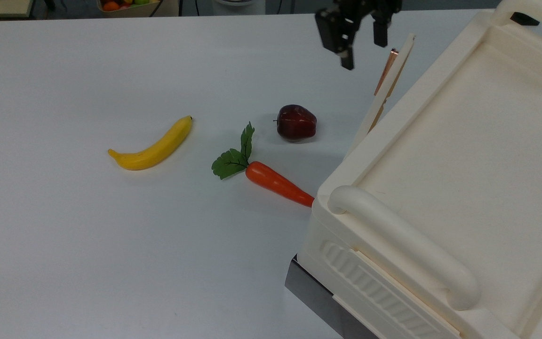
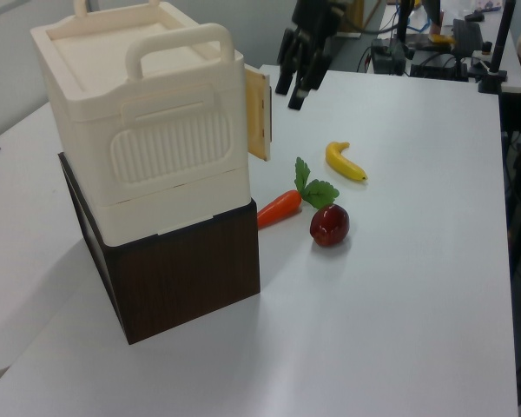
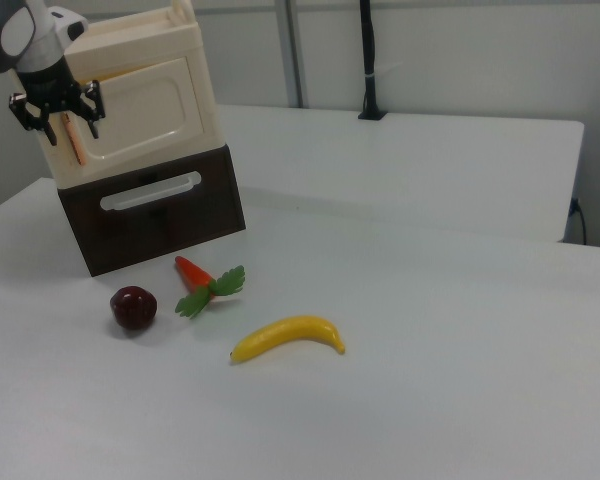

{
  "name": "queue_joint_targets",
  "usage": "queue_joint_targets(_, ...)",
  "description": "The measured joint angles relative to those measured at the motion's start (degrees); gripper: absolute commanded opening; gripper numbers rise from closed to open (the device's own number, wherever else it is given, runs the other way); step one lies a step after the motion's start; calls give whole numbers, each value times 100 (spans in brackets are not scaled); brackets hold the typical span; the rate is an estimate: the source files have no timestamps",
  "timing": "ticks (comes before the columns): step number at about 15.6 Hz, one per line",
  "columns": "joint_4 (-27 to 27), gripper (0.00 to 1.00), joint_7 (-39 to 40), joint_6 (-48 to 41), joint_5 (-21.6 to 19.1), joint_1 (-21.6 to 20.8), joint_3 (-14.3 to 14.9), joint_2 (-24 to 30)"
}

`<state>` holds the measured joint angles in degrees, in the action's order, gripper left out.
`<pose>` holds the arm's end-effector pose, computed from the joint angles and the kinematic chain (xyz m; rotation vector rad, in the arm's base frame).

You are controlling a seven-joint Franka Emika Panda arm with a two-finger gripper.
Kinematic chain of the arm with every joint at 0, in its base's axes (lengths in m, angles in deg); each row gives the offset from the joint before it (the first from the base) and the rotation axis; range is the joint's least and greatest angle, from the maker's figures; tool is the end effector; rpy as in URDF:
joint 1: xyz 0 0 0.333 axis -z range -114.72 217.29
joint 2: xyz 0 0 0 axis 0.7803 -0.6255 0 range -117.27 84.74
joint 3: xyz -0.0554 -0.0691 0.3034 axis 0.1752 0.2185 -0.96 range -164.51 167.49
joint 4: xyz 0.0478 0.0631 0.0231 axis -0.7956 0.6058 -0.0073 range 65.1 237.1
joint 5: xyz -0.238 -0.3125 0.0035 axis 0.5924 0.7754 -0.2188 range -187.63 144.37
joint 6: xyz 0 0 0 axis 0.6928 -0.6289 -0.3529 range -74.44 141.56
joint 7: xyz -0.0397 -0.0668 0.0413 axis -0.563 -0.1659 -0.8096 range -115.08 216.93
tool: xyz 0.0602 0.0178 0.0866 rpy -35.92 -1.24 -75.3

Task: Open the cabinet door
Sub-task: 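Pull the door edge outward, swinging it away from the cabinet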

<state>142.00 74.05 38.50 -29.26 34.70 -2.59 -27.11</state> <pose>0.6031 0.2319 0.6297 -2.7620 -1.0600 -0.5322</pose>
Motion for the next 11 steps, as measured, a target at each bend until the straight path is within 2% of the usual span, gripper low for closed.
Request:
queue_joint_targets(1, -5, 100, 0, -84, 0, 73, 7, 59)
queue_joint_targets(5, -73, 100, 1, -222, 0, 246, 17, 364)
queue_joint_targets(11, -271, 100, 1, 19, -2, 148, -111, 465)
